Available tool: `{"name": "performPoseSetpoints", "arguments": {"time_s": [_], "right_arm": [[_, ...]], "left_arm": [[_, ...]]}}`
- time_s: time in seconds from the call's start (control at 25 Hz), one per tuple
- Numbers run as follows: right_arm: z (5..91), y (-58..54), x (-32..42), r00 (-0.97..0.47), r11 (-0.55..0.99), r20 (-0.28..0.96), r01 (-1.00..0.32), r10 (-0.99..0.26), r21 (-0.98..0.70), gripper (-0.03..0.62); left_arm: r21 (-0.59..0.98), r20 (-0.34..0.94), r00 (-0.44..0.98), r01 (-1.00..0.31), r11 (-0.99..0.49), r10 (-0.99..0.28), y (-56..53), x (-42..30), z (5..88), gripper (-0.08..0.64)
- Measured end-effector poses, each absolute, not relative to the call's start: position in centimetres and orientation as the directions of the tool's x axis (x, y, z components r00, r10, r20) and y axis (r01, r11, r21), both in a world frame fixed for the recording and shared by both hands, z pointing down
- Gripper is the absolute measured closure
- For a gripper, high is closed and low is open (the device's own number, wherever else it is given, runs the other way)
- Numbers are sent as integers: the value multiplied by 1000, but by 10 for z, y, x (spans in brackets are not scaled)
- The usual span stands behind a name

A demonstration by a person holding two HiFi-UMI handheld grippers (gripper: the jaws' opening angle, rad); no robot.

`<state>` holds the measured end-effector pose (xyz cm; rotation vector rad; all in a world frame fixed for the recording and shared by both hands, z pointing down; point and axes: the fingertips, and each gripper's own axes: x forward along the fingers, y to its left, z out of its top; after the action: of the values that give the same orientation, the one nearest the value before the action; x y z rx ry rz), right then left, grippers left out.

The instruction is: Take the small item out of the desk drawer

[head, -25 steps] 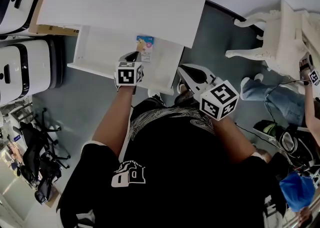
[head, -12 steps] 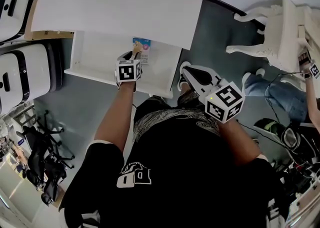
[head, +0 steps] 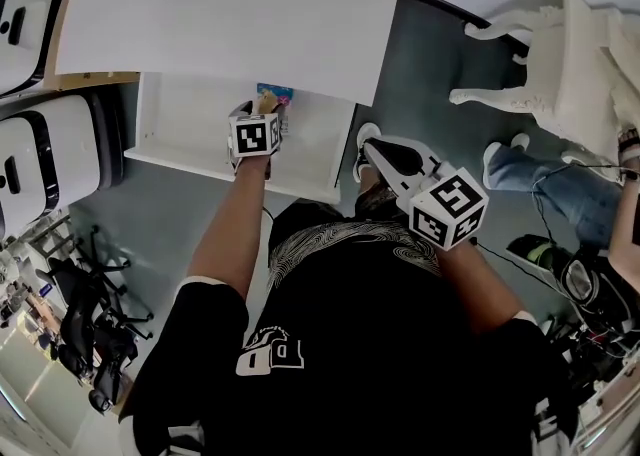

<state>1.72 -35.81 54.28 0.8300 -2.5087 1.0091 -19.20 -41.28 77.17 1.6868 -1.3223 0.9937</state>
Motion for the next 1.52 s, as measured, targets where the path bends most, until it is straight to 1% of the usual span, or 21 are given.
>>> {"name": "performPoseSetpoints", "arguments": {"time_s": [0.24,0.56,0.76,0.88,1.0,1.4,1.52], "right_arm": [[545,-361,18,-785,581,480,-615,-391,-533,583],[549,-361,26,-781,574,487,-621,-391,-534,583],[552,-364,29,-778,566,495,-624,-387,-539,583],[553,-365,31,-777,565,500,-625,-384,-538,583],[554,-366,34,-774,562,503,-628,-384,-538,583],[554,-364,37,-772,558,504,-632,-388,-538,583],[551,-361,34,-774,566,501,-629,-388,-533,583]], "left_arm": [[125,920,175,-979,-161,-350,-417,-181,779,198],[103,949,138,-985,-135,-282,-412,-179,794,146],[87,961,120,-987,-138,-250,-413,-180,805,138],[75,971,98,-991,-112,-219,-409,-181,811,135],[58,973,77,-994,-95,-216,-409,-182,814,133],[61,977,83,-991,-115,-196,-406,-184,816,134],[87,977,106,-991,-106,-187,-405,-181,813,135]]}}
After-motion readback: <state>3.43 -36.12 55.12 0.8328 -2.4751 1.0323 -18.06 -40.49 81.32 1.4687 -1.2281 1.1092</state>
